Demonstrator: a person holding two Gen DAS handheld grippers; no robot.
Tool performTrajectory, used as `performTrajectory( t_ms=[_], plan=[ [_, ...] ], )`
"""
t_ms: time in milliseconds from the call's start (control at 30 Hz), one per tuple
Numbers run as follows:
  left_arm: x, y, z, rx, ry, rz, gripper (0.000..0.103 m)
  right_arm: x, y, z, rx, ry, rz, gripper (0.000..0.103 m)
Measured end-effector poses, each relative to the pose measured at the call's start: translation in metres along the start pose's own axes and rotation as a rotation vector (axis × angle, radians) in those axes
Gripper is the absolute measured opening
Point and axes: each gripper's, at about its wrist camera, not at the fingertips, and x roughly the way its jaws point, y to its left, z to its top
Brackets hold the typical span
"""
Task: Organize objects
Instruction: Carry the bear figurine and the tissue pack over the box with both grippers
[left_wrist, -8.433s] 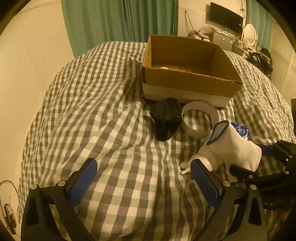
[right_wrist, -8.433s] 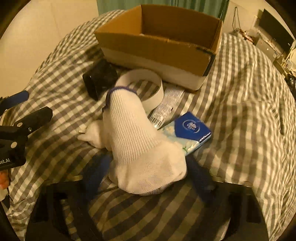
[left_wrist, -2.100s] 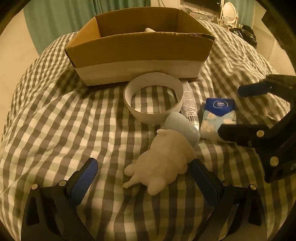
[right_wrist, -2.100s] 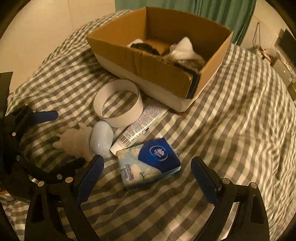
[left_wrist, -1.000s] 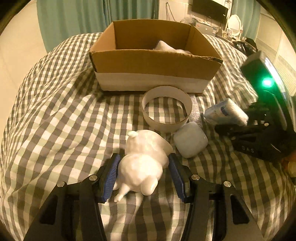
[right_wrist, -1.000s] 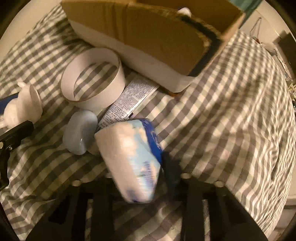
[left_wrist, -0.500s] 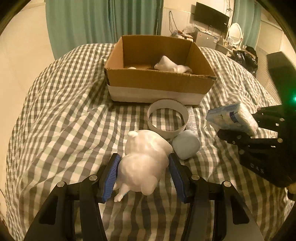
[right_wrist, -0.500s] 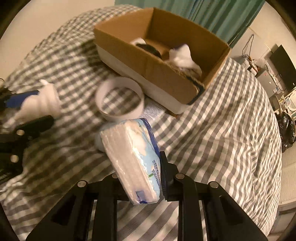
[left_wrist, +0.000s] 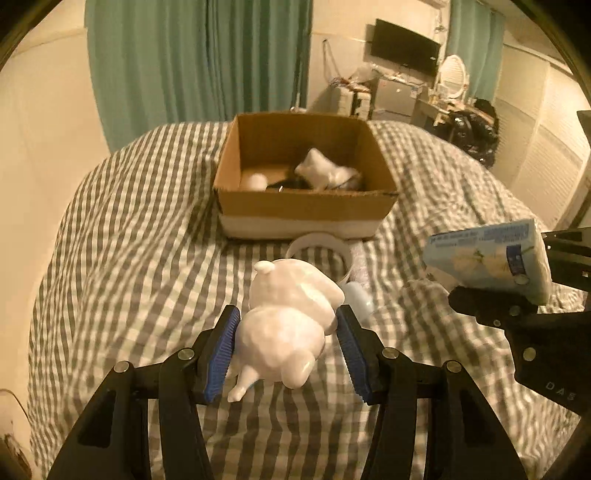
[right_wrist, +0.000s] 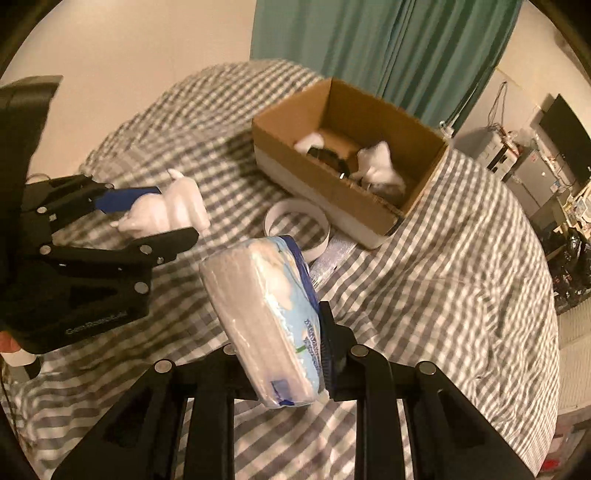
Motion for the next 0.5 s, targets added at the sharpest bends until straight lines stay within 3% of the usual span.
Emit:
performTrajectory(
  t_ms=[333,500],
  plan=[
    [-0.044,0.0,0.061,0.037,-0.138,0.031,0.055,-0.05,-0.013,0.031,0.07,-0.141,0.006,0.022],
    [-0.049,0.003,0.094,0.046,-0.183,0.037,0.055,-0.068,-0.034,0.058,0.172,-0.225,0.062,0.022]
  ],
)
